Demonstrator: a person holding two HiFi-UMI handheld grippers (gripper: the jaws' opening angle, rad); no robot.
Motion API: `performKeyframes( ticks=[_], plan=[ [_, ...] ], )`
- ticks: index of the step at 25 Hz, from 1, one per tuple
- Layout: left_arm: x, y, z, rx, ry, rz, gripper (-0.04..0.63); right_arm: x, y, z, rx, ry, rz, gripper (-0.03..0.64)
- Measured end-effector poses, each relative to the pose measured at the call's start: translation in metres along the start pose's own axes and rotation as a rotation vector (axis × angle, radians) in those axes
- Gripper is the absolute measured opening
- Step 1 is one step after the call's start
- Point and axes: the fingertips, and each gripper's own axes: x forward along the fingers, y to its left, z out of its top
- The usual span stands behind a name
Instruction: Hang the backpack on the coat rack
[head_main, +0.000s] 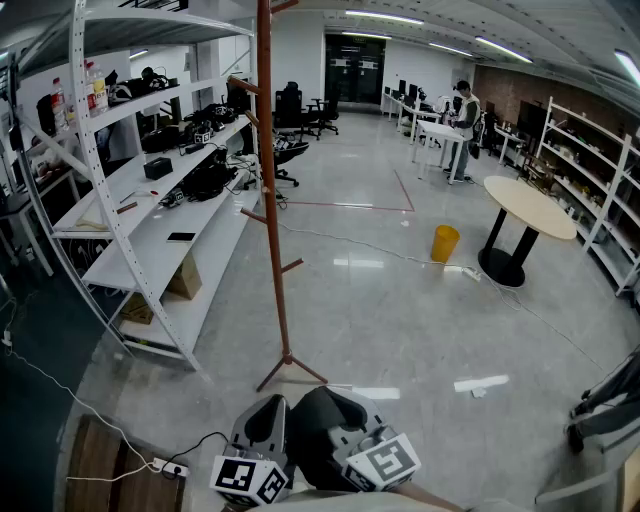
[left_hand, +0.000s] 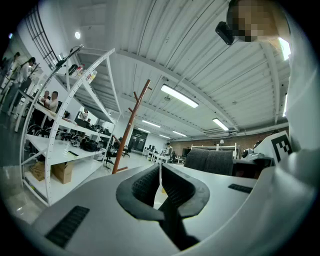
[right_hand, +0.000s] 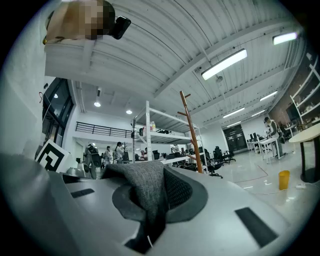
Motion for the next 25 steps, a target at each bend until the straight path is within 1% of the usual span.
performKeyframes(
  ticks=[5,12,17,25],
  plan=[
    [0.001,-0.005,-0.001,0.004,0.003,-0.010,0.025,-0.003,-0.002,-0.001,-0.004,0.012,-0.012,0.037],
    [0.004,-0.010,0.001,-0.003,-0.003,-0.005,0.025,-0.005,-0.006,0.000,-0.015,0.020,-0.006,0.037],
    [0.005,-0.015,-0.004,0.002,0.003,-0.010,0.025,-0.010,-0.010,0.001,-0.017,0.011,-0.011,0.038],
    [0.007,-0.017,-0.001,-0.004,-0.018,0.039,0.025,-0.015,-0.026,0.010,-0.036,0.004,-0.005,0.038]
  ],
)
